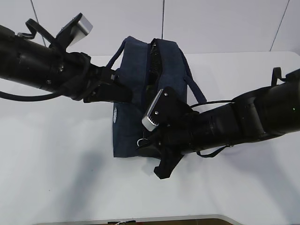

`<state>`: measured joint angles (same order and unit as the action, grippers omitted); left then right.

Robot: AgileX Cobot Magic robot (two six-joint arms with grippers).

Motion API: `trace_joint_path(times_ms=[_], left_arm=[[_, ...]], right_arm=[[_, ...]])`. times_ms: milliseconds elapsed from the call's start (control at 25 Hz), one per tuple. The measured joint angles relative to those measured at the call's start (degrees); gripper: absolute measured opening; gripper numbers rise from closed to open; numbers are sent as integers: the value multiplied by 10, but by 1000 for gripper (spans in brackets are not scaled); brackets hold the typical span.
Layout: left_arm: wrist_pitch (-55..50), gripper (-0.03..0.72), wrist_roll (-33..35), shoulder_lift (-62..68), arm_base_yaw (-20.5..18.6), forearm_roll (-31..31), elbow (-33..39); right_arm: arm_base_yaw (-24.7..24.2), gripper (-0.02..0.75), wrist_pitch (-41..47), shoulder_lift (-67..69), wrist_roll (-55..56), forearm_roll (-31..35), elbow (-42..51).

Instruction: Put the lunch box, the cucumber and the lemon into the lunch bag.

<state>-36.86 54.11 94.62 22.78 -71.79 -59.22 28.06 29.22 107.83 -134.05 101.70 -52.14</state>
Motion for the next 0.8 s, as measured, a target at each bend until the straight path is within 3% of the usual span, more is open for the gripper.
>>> trace_joint_path(times_ms=[120,240,800], left_arm=[[0,-9,0,0,0,0,0],[0,-9,0,0,0,0,0],[0,-9,0,0,0,0,0]], right_arm=[[0,91,0,0,0,0,0],[0,7,0,0,1,0,0],[0,5,0,0,32,0,0]])
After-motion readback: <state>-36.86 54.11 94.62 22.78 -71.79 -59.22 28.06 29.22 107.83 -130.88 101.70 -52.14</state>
